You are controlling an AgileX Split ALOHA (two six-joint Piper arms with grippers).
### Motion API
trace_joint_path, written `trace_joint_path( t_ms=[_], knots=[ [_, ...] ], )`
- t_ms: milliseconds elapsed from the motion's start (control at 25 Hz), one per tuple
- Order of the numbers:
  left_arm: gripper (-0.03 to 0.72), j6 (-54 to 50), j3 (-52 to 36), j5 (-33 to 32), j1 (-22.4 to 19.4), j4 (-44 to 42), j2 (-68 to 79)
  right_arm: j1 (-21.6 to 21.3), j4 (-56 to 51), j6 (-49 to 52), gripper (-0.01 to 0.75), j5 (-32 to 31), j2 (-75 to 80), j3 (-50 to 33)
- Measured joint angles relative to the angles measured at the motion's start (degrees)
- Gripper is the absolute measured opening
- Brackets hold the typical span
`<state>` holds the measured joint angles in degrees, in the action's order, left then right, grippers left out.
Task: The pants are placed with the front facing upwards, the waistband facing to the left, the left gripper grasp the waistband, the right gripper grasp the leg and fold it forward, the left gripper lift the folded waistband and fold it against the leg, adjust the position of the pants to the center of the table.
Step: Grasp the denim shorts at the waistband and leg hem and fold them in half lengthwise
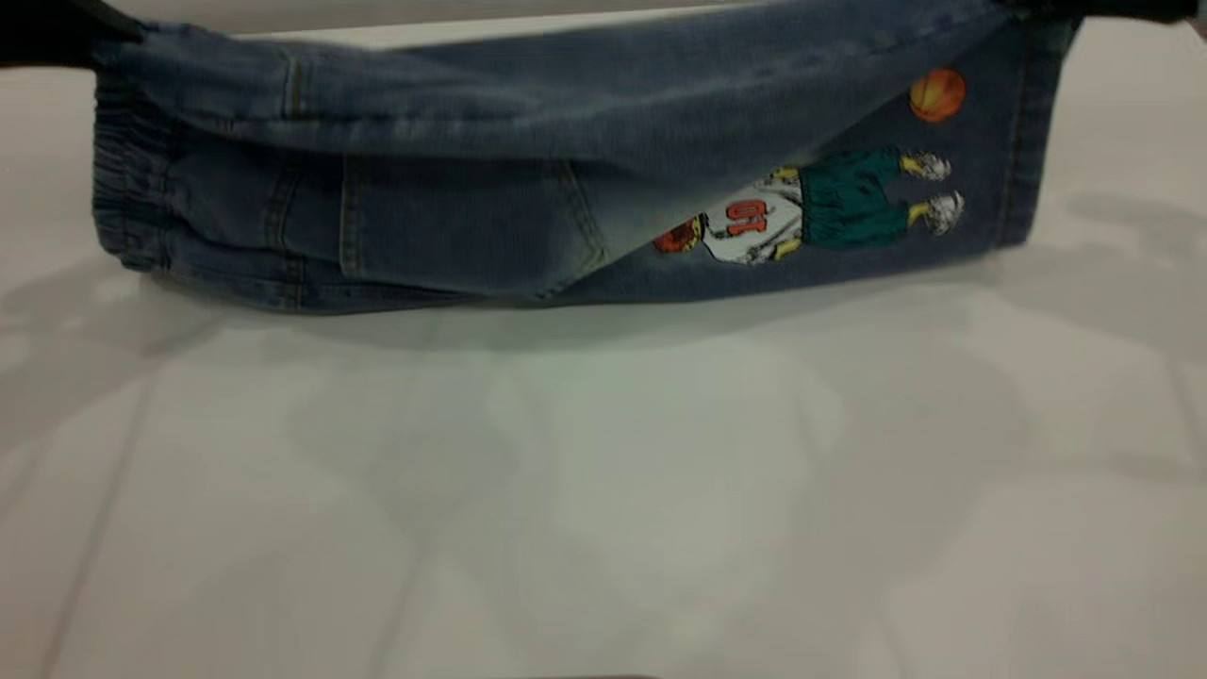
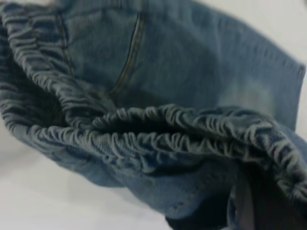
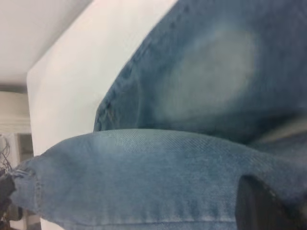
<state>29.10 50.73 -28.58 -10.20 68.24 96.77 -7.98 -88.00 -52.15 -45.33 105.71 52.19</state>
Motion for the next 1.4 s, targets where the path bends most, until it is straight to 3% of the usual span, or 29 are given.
trace_joint_path(
  t_ms=[360,720,1400],
  knots=[
    [0.076,1.7,0.0,4.6,0.0,9.0,2.8,3.7,0.0,1.8,0.019,0.6,11.2,11.9],
    [0.076,9.9,1.2,7.2,0.0,30.6,13.4,5.8,-0.8,5.4,0.019,2.6,18.7,22.1],
    [0.08,11.7,9.8,9.5,0.0,33.1,23.9,6.3,-1.2,8.1,0.042,3.2,32.9,38.5]
  ],
)
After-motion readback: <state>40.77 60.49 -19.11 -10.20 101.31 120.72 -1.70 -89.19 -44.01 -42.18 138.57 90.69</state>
